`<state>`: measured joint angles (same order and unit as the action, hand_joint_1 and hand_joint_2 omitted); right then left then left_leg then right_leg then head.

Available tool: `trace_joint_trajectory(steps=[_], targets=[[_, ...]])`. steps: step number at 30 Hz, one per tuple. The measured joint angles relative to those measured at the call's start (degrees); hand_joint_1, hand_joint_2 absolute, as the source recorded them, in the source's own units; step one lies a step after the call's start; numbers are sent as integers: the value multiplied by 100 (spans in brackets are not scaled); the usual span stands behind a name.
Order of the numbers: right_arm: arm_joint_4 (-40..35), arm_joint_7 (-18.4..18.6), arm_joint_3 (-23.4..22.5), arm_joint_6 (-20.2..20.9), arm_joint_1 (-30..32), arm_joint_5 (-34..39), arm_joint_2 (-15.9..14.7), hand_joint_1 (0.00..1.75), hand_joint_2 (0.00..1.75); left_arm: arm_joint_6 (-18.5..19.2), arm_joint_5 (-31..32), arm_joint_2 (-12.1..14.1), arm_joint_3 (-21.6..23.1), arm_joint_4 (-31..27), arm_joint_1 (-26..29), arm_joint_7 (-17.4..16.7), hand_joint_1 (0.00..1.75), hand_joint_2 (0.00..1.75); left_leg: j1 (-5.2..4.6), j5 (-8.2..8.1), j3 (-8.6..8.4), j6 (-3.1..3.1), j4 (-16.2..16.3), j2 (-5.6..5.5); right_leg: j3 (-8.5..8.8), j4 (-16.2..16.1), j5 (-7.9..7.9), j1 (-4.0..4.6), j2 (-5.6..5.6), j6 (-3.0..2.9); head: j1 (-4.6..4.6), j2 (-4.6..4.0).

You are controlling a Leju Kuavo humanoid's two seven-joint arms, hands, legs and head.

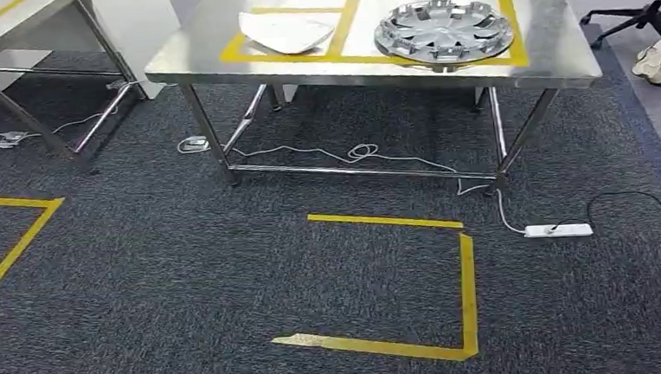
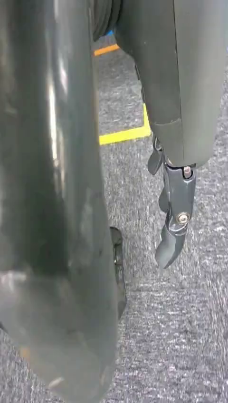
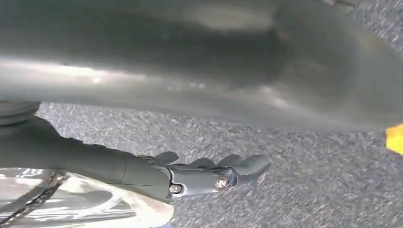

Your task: Take the parts from the cabinet and place them on the table.

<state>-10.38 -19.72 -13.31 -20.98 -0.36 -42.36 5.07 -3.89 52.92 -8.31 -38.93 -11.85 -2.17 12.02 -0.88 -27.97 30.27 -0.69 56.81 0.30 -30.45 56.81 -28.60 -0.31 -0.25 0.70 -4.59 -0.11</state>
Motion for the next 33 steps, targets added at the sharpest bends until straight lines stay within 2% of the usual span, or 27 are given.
trace_joint_trajectory(steps=[5, 9, 33], targets=[[0, 0, -7, -2, -1, -2, 0, 0, 0, 0, 7, -2, 0, 0, -10, 0, 0, 0, -12, 12, 9, -35, 1, 1, -2, -25, 32, -16, 5, 50, 0, 0], [0, 0, -9, -2, -1, -15, 0, 0, 0, 0, 9, -2, 0, 0, -10, 0, 0, 0, -18, 20, 11, -50, 3, 0, -5, -25, 40, -24, 4, 61, 0, 0], [0, 18, -11, 7, -2, -35, 0, 0, 0, -15, 57, -26, 0, 0, -11, 2, 0, 0, -16, 29, 10, -56, 3, 0, -5, -23, 43, -23, 4, 62, 0, 0]])
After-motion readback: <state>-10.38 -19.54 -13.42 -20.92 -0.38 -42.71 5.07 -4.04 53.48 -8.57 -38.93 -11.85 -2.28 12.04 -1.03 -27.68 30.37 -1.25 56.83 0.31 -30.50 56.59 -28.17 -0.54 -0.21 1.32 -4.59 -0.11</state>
